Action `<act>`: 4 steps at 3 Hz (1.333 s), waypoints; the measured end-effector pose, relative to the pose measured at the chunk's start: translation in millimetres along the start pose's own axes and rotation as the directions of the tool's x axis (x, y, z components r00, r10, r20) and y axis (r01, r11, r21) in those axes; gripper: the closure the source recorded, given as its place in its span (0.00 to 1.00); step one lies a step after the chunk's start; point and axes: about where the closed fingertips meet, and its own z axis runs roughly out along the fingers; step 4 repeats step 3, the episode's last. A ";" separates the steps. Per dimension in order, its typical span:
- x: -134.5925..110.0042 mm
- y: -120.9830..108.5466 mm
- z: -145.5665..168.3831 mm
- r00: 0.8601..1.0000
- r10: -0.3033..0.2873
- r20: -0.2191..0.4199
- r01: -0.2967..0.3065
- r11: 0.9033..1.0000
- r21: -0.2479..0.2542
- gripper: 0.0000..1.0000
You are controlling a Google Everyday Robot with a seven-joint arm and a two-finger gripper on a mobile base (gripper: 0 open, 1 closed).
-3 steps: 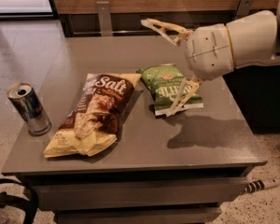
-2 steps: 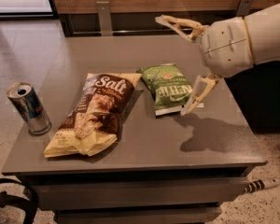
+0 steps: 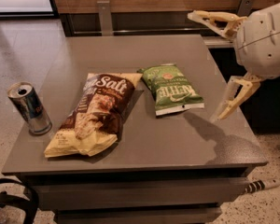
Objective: Move brown chip bag near redbull can
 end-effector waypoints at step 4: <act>-1.7 36.1 -23.2 0.991 0.092 -0.099 -0.086 0.994 0.067 0.00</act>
Offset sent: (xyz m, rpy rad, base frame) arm -0.0483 -0.0373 -0.0235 0.0199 -0.0103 -0.2274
